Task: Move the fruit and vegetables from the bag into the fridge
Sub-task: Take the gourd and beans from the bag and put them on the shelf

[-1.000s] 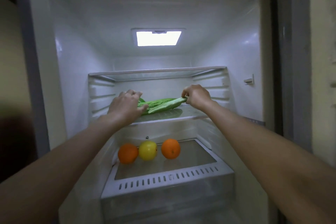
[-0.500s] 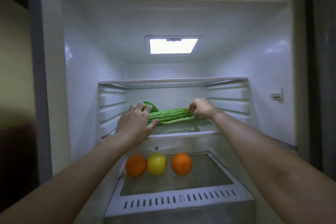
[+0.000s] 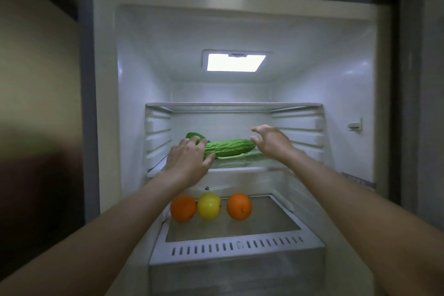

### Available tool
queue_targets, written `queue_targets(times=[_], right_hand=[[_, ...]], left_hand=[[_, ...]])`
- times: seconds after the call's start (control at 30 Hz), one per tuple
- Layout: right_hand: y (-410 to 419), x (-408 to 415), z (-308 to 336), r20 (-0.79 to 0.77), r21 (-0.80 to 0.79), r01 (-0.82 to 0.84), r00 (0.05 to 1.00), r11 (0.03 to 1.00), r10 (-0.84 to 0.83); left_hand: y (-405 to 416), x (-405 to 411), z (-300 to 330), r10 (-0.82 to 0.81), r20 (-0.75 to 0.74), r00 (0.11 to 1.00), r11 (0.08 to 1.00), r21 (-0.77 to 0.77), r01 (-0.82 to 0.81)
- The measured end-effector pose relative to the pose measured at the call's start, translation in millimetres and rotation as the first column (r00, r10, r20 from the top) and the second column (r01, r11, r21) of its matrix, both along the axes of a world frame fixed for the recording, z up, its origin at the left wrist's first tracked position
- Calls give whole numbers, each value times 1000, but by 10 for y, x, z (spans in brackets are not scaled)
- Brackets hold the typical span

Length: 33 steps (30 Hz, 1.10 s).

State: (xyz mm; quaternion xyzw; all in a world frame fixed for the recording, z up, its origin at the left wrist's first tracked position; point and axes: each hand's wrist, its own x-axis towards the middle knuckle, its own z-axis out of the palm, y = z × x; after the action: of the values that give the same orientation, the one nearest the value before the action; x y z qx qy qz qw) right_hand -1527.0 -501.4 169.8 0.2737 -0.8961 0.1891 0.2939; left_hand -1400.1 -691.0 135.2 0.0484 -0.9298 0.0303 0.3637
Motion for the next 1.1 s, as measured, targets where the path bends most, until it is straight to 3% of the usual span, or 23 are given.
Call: queue_targets(times=[0.23,0.5,0.8,1.0,1.1], right_hand=[[244,693,-388,-21,21,90,996,996,-90],[749,1534,-670,-132,-10,127,983,992,-127],[1376,2873,-961,-110,6,205,973,979,-203],[2013,3964,-1161,-47,32,361,932,932,-359],[2365,4415,-1248,-28,52,436,900,898,-435]], left_hand=[[185,-18,-149,20,-109,994,998,-54,-26],[494,561,-334,-74,-118,990,997,-18,72],[1028,1669,-700,-151,-34,988,983,98,154],[1694,2485,-926,-295,37,955,955,-30,296],[2082,2810,-985,-400,36,916,916,-25,401]])
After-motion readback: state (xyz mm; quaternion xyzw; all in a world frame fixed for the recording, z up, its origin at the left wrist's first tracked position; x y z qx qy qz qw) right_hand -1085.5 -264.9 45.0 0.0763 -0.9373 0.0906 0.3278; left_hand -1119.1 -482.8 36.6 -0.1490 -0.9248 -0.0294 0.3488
